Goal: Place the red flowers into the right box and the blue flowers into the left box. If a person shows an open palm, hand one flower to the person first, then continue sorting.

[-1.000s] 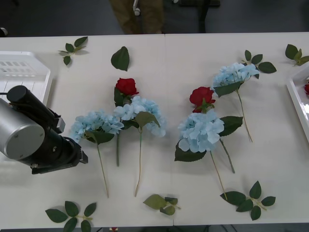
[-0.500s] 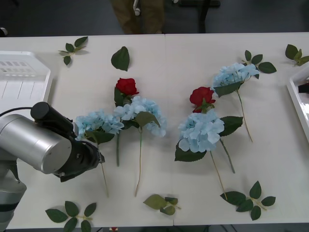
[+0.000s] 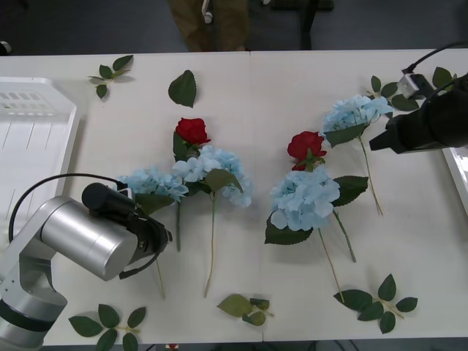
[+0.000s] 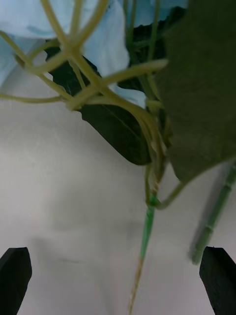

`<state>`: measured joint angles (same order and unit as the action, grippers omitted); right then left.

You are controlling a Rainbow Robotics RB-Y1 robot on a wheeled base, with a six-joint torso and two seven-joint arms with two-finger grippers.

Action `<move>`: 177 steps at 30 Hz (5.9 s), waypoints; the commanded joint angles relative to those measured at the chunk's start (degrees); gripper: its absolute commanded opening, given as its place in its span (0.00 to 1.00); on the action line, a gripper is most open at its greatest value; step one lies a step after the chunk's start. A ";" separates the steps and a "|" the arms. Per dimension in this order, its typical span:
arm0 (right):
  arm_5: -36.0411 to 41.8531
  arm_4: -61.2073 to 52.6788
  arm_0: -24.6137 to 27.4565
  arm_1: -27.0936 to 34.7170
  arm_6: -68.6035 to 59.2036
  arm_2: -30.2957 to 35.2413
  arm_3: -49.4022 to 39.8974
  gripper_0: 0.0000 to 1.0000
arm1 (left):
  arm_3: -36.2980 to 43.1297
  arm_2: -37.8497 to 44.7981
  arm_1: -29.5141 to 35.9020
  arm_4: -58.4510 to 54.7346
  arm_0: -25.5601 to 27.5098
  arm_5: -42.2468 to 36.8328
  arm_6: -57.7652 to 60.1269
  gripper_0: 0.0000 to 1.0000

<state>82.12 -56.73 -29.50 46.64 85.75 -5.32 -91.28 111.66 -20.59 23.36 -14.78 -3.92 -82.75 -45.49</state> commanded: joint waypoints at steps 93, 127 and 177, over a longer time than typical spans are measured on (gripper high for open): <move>-39.84 -46.10 -8.03 6.18 -6.39 -8.04 -17.00 0.00 | -40.47 7.67 54.07 -58.78 -29.21 7.87 -51.63 0.00; -27.45 -20.00 -9.44 -12.54 10.05 -2.15 -11.29 0.00 | -49.26 7.59 52.93 -61.59 -28.07 14.19 -60.86 1.00; -16.73 51.72 -15.59 -40.66 -22.38 -6.45 -30.89 0.68 | -49.17 7.59 52.84 -61.86 -28.07 14.11 -62.26 1.00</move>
<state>65.96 -4.47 -42.84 6.65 64.48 -10.81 -120.54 62.39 -14.79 73.83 -76.55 -32.46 -69.11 -106.23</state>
